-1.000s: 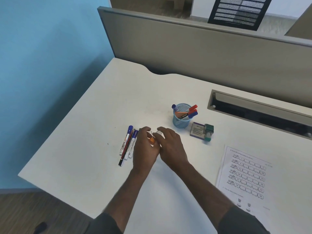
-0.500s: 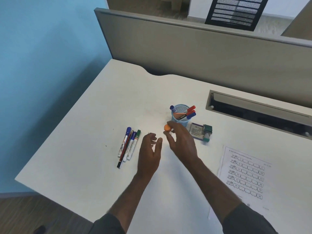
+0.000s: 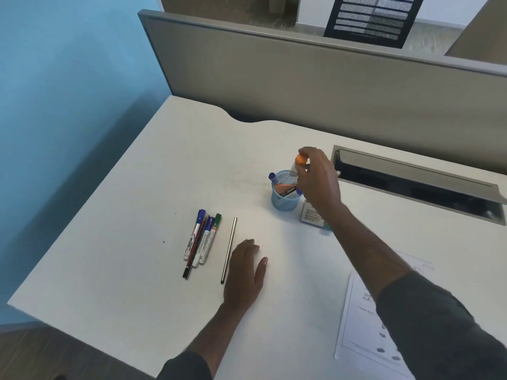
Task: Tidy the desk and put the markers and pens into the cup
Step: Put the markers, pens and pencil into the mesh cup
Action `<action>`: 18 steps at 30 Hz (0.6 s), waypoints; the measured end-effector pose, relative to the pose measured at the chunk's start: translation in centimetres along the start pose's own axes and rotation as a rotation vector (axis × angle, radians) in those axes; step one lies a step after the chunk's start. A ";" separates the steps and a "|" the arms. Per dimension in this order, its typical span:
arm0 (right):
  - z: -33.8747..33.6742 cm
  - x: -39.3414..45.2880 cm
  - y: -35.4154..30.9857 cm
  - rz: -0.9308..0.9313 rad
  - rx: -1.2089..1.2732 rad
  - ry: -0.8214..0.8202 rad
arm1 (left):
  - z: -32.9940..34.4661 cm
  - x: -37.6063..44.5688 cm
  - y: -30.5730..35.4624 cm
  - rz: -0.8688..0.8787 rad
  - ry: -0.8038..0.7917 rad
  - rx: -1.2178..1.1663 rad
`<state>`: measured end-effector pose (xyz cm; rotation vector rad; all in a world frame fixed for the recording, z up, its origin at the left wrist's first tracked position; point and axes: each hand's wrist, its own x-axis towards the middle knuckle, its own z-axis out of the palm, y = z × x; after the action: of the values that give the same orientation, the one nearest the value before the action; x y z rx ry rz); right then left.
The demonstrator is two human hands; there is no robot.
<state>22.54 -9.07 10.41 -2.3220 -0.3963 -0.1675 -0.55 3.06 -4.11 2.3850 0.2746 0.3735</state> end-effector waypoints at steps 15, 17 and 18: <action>3.3 1.4 1.0 -0.114 -0.642 -0.170 | 0.5 -0.1 -0.6 -0.012 0.001 -0.012; 3.4 1.3 0.9 -0.147 -0.749 -0.212 | 0.6 -0.1 -0.7 -0.006 0.003 -0.010; 3.5 1.2 0.9 -0.153 -0.794 -0.238 | 0.6 -0.1 -0.7 -0.005 0.003 -0.009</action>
<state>23.98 -6.88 7.66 -3.1074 -0.7273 -0.1370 -0.47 3.18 -4.97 2.3750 0.2801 0.3757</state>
